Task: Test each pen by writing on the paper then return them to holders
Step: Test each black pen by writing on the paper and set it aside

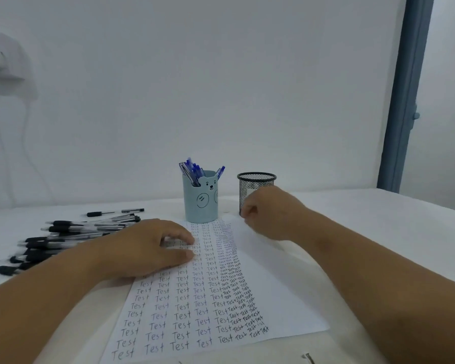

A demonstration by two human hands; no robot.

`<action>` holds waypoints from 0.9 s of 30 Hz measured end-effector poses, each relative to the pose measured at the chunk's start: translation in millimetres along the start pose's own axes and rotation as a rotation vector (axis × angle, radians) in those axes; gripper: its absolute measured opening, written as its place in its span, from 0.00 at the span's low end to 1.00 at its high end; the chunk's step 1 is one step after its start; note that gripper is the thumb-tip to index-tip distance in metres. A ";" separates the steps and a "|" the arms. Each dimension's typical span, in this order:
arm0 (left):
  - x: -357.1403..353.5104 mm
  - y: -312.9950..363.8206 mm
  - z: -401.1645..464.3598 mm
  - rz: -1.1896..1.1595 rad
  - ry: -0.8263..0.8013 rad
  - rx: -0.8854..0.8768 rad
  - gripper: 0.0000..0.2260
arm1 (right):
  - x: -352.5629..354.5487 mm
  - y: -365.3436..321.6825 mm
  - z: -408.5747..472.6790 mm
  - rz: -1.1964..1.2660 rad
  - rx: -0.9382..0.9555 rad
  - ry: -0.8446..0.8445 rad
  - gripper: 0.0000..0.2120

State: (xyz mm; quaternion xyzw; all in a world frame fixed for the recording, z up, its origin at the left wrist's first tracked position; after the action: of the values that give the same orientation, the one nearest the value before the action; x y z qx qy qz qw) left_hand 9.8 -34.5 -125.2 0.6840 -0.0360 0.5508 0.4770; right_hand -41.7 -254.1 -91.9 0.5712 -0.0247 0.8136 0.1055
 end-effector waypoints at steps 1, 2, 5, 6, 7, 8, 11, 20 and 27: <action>3.1 0.6 -0.8 -0.016 0.019 0.005 0.16 | -0.4 -15.4 -2.7 0.038 0.056 0.002 0.09; 7.3 1.1 -1.6 -0.043 0.043 0.002 0.14 | -1.1 -30.4 -5.4 0.057 0.108 0.003 0.09; 26.5 7.3 -7.5 -0.087 0.160 -0.080 0.06 | 0.0 -67.6 -13.6 0.100 0.209 0.046 0.08; 35.5 9.0 -10.7 -0.077 0.205 -0.110 0.04 | 0.7 -77.1 -16.3 0.114 0.239 0.061 0.08; 45.2 10.4 -14.4 -0.063 0.248 -0.126 0.04 | 1.6 -85.8 -19.2 0.126 0.269 0.068 0.08; 56.0 9.0 -19.9 -0.042 0.281 -0.128 0.05 | 1.7 -94.8 -21.3 0.137 0.301 0.070 0.09; 79.2 0.1 -29.6 0.010 0.287 -0.064 0.09 | 1.1 -105.2 -27.2 0.118 0.369 0.063 0.10; 91.6 -31.6 -47.9 0.116 0.005 0.167 0.08 | -5.2 -101.5 -27.6 0.144 0.429 0.060 0.10; 95.5 -38.6 -45.6 0.155 0.082 0.184 0.12 | -6.9 -101.9 -26.0 0.168 0.445 0.067 0.08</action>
State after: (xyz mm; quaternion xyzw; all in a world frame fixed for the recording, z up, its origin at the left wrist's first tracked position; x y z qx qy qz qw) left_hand 36.5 63.4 -76.4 0.6970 -0.0186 0.6143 0.3693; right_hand -43.1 -151.4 -115.5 0.5492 0.1110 0.8233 -0.0903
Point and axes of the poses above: each hand's wrist, its own z-axis towards the middle knuckle, its own x-axis out of the back of the hand, y = z × x, the point moved 7 cm from there along z, towards the middle knuckle, and after that the axes turned 13 degrees about -z, right-handed, at the moved point
